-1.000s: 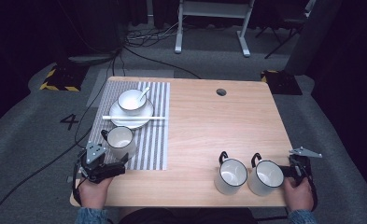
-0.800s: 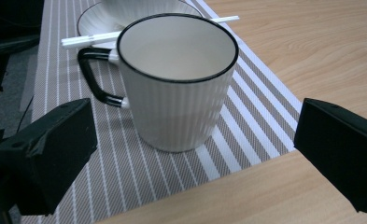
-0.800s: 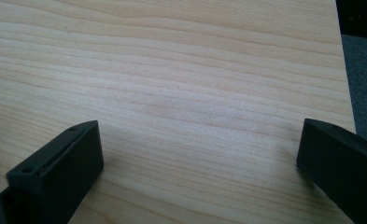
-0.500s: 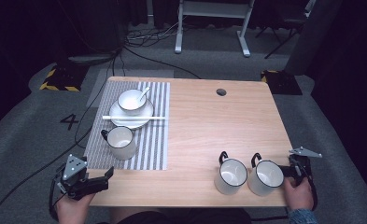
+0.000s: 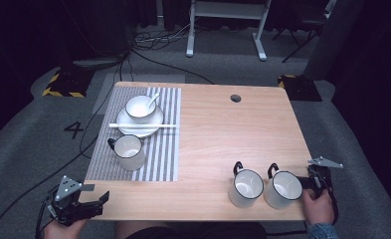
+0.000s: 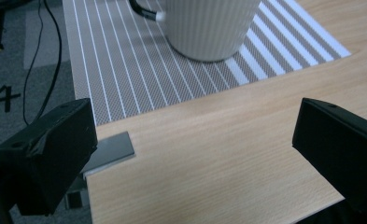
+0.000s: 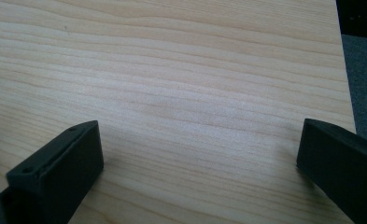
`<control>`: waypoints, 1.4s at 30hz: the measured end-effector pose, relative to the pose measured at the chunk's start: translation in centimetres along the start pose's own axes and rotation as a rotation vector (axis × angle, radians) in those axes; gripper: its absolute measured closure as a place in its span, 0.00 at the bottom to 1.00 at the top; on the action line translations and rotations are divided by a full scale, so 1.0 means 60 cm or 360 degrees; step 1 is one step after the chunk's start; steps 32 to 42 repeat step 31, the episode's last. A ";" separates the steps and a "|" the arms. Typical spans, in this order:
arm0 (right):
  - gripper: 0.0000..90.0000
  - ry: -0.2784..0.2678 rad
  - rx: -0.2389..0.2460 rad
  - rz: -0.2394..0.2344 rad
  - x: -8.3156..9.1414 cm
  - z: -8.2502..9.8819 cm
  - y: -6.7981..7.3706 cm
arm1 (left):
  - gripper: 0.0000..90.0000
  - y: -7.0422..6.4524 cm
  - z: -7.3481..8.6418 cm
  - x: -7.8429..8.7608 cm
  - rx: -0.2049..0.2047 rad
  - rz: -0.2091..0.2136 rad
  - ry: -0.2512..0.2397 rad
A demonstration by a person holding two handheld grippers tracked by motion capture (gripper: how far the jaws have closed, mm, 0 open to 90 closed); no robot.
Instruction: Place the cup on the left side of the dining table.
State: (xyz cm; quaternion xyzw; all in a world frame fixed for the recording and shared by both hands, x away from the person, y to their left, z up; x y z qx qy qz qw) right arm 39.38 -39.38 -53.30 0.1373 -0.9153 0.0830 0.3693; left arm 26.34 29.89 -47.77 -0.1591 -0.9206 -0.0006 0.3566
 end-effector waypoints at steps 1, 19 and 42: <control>0.01 0.0001 0.0000 -0.0001 0.000 0.000 0.000 | 0.01 0.002 0.004 -0.002 0.0005 0.0006 0.0011; 0.01 0.0001 0.0000 -0.0001 0.000 0.000 0.000 | 0.02 0.030 0.055 -0.070 0.0045 0.0049 0.0164; 0.01 0.0001 0.0001 -0.0001 0.000 0.000 0.000 | 0.00 0.025 0.069 -0.081 -0.0042 -0.0075 0.0035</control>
Point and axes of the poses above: each handheld gripper's, and its own axes: x roughly backward along the jaws, z roughly out of its underside, y roughly to its left, the point moved 4 cm from there along -x, roughly forward along the jaws, and after that the axes turned 3 degrees about x, right-handed, at the moved point
